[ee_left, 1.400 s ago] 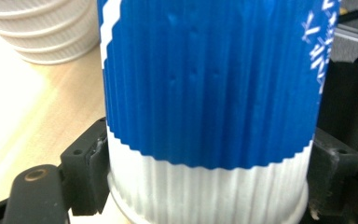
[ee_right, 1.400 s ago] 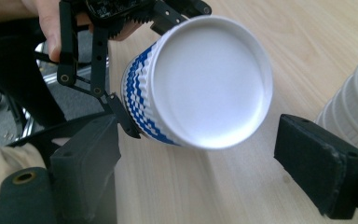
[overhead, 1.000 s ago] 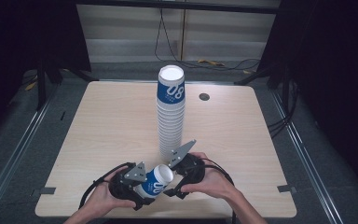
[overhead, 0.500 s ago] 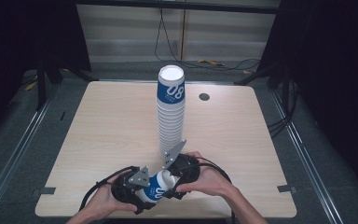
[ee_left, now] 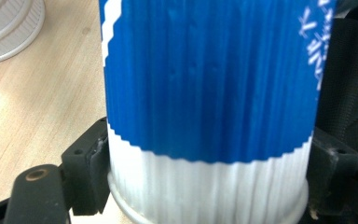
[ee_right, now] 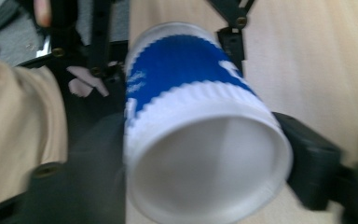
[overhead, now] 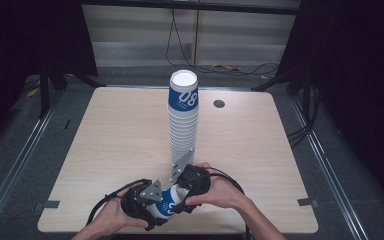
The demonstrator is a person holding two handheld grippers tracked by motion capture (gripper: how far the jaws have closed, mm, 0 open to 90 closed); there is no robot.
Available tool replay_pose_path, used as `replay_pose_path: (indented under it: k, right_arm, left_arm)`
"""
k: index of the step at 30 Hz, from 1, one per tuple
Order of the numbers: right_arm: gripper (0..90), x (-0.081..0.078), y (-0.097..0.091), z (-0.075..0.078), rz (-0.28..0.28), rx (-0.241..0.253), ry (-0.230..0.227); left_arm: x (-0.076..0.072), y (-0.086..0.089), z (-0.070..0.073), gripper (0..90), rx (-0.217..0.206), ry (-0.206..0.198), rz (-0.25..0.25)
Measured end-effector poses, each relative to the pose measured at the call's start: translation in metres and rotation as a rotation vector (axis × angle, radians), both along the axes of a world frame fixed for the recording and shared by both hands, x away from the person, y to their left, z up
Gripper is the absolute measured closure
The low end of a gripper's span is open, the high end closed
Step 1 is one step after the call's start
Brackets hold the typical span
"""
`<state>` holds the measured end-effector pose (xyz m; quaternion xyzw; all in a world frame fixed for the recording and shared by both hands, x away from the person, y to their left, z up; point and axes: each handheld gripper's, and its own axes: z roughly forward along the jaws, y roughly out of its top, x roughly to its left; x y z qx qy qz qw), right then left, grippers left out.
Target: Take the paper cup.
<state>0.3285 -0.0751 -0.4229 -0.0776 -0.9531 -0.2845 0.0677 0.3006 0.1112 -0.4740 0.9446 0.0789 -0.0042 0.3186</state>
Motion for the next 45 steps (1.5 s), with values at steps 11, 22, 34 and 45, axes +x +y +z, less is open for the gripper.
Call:
replay_pose_path:
  k: [11,22,34,45]
  right_arm:
    - [28.0,-0.004,-0.006,0.006,0.001,0.038,-0.019]
    - [28.8,0.0,-0.009,0.007,0.012,0.026,0.01]
    - [29.3,0.0,-0.009,0.009,-0.004,0.004,-0.008]
    - [29.2,0.0,-0.01,0.006,-0.017,-0.023,-0.011]
  left_arm:
    - [-0.001,0.004,0.003,15.2,-0.069,-0.022,0.0]
    - [0.0,0.004,0.004,15.5,-0.096,-0.015,-0.013]
    - [0.001,0.007,0.006,15.6,-0.108,-0.033,0.035]
    - [0.002,0.013,0.013,15.4,-0.175,-0.04,0.059]
